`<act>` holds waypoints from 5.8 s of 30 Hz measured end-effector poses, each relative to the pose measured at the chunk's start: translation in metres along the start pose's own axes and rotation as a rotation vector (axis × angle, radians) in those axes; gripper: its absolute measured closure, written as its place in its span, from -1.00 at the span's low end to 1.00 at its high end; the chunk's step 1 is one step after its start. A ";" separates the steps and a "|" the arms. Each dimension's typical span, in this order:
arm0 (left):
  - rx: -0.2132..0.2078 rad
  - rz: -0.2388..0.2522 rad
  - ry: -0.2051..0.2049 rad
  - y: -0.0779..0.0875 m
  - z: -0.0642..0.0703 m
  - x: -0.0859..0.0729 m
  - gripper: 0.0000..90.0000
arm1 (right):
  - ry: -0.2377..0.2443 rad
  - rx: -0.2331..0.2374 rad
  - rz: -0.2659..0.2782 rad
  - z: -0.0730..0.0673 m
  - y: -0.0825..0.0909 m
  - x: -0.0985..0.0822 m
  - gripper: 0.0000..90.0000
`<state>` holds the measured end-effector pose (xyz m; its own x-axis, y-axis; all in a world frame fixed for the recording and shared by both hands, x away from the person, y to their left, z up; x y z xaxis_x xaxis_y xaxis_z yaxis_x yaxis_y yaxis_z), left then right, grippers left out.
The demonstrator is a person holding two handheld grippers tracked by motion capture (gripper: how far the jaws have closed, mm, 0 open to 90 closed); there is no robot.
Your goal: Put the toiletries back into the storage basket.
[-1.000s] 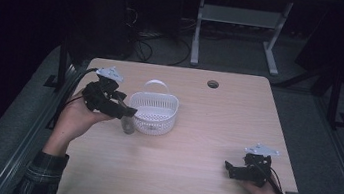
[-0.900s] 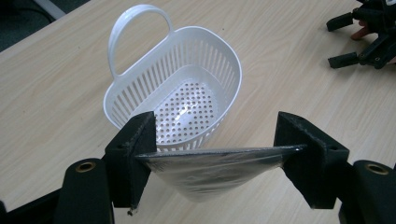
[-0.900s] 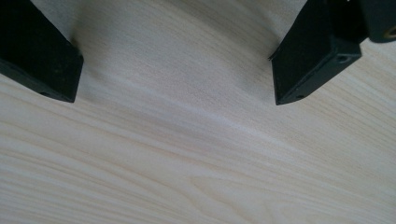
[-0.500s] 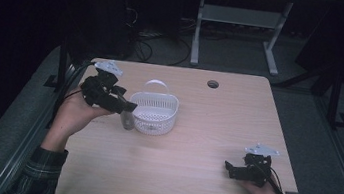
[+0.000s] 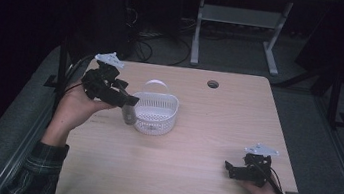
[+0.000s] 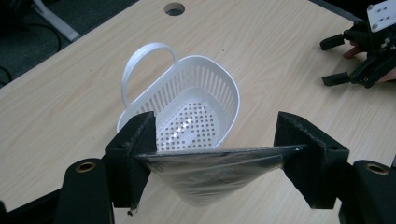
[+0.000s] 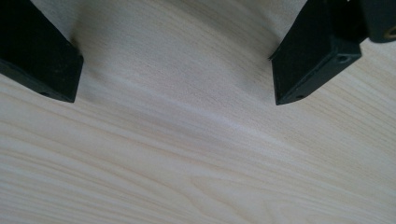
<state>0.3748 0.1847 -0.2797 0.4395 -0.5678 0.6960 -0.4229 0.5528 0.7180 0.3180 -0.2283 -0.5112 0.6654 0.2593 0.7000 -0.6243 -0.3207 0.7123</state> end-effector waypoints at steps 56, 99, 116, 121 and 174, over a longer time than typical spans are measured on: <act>0.024 0.001 0.016 -0.070 -0.024 0.003 -0.34 | 0.001 0.000 0.000 0.000 0.000 0.000 -0.97; 0.051 -0.049 0.062 -0.114 -0.037 -0.033 -0.35 | 0.000 0.000 -0.001 0.000 0.000 0.000 -0.97; 0.051 -0.001 0.053 -0.097 -0.034 -0.033 -0.70 | 0.000 0.000 -0.001 0.000 0.000 0.000 -0.97; 0.073 0.013 0.039 -0.080 -0.032 -0.043 -0.70 | 0.000 0.000 -0.001 0.000 0.000 0.000 -0.97; 0.144 0.025 0.119 -0.068 0.003 -0.217 -0.70 | 0.001 0.000 -0.002 0.000 0.000 0.000 -0.97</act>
<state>0.3051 0.2687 -0.4797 0.5147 -0.4740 0.7144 -0.5400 0.4681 0.6996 0.3181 -0.2284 -0.5112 0.6659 0.2610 0.6989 -0.6232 -0.3204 0.7134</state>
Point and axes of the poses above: each handheld gripper's, and its own axes: y roughly backward along the jaws, x roughly out of its top, z roughly to its right, the point moved 4 cm from there along -y, roughly forward along the jaws, and after that the axes turned 2 degrees about -y, right-handed, at the moved point
